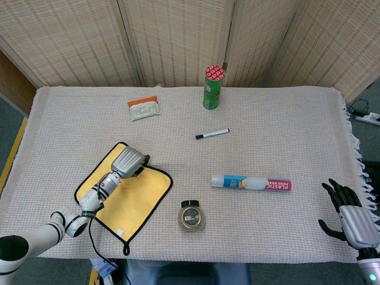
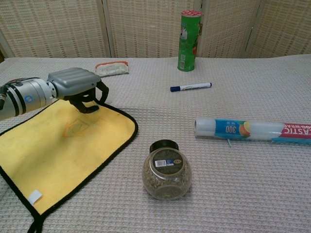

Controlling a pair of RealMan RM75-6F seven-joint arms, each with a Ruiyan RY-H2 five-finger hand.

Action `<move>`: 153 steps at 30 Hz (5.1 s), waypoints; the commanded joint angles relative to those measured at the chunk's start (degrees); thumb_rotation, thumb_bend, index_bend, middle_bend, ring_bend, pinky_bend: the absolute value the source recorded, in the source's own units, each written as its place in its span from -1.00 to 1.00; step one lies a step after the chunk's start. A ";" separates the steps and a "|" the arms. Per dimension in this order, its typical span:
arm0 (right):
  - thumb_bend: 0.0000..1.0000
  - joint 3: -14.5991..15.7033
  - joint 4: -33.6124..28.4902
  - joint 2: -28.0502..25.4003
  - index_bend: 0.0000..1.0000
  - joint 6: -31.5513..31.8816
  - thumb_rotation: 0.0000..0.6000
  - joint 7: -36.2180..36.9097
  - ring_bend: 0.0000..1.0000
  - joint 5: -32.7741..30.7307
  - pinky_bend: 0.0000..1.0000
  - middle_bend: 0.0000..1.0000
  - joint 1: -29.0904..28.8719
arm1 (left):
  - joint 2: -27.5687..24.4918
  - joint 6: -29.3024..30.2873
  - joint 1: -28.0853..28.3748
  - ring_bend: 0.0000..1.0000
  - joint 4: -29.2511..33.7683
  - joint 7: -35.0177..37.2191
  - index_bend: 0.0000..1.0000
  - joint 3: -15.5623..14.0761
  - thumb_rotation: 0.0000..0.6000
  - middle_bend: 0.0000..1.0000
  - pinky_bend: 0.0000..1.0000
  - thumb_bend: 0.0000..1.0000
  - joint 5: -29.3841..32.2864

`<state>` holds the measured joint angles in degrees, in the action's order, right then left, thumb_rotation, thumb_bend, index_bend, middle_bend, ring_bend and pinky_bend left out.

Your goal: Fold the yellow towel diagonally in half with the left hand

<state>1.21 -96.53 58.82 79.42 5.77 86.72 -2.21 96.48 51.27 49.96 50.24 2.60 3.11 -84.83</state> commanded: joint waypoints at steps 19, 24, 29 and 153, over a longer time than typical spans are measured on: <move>-0.26 0.32 -0.31 0.02 -1.00 0.76 1.00 -0.29 -1.00 0.88 -1.00 -1.00 0.23 | -4.21 5.94 -4.18 1.00 6.15 -1.77 0.33 -0.48 1.00 1.00 1.00 -0.04 -0.63; -0.26 0.55 -0.55 0.00 -1.00 1.12 1.00 -0.42 -1.00 1.54 -1.00 -1.00 0.34 | -6.07 10.54 -7.38 1.00 9.37 -0.33 0.33 -1.68 1.00 1.00 1.00 -0.04 -1.83; -0.26 0.85 -0.76 0.06 -1.00 1.81 1.00 -0.87 -1.00 2.35 -1.00 -1.00 0.62 | -7.54 14.56 -10.83 1.00 10.53 2.03 0.33 -4.16 1.00 1.00 1.00 -0.04 -4.02; -0.26 3.96 -1.11 2.13 -1.00 0.74 1.00 -3.28 -1.00 7.13 -1.00 -1.00 -0.46 | -19.22 5.11 -18.27 1.00 28.17 -6.40 -0.18 -0.08 1.00 1.00 1.00 -0.05 -1.55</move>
<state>5.27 -97.68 60.89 80.37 2.52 94.08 -2.59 77.67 60.83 28.64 78.50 -1.25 1.72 -89.16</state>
